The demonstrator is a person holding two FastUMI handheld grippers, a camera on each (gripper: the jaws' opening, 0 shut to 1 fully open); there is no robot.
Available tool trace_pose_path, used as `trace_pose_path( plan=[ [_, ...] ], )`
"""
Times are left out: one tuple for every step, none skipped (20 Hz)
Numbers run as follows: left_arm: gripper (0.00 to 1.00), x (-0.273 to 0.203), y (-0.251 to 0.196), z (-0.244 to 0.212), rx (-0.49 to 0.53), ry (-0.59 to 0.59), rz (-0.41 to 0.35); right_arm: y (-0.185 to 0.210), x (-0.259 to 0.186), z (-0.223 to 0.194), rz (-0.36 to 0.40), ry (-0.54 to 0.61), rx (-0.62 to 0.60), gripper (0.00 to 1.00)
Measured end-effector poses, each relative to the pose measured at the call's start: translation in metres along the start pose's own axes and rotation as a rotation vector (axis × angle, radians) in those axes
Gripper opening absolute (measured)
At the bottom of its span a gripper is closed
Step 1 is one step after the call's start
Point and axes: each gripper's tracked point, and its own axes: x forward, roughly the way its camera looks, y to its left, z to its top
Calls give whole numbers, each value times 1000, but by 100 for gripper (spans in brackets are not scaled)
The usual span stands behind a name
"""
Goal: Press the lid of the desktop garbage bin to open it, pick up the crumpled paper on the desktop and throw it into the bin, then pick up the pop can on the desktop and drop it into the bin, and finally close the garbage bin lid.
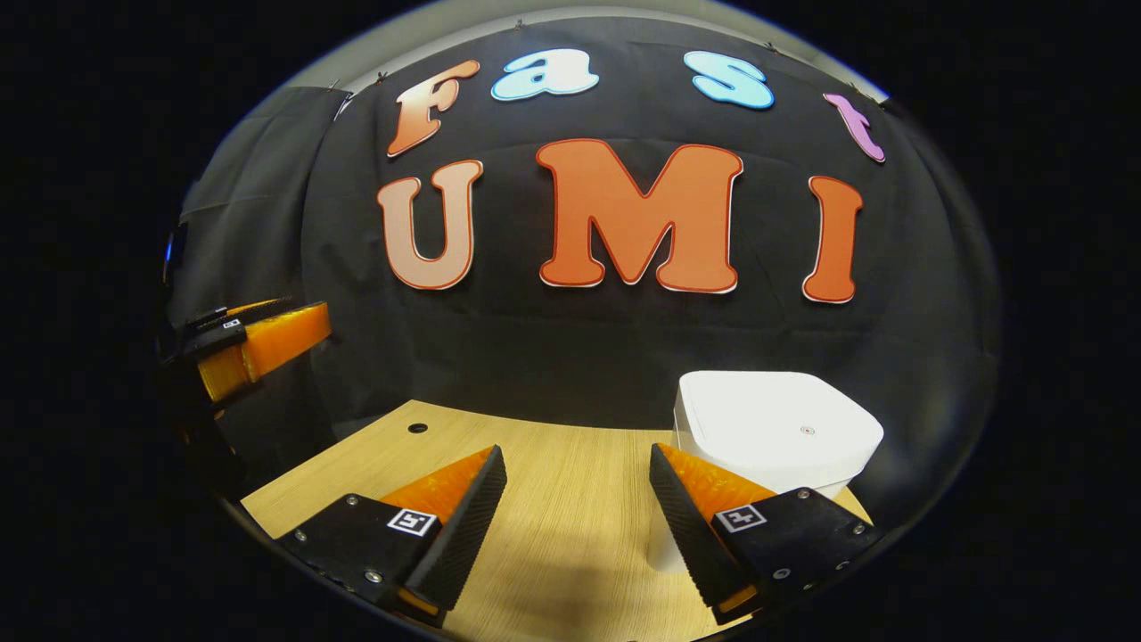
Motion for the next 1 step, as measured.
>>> trace_pose_path(
  plan=[
    [99, 0, -1, -1, -1, 5, -2, 0, 0, -1, 3, 1, 1, 98]
  ],
)
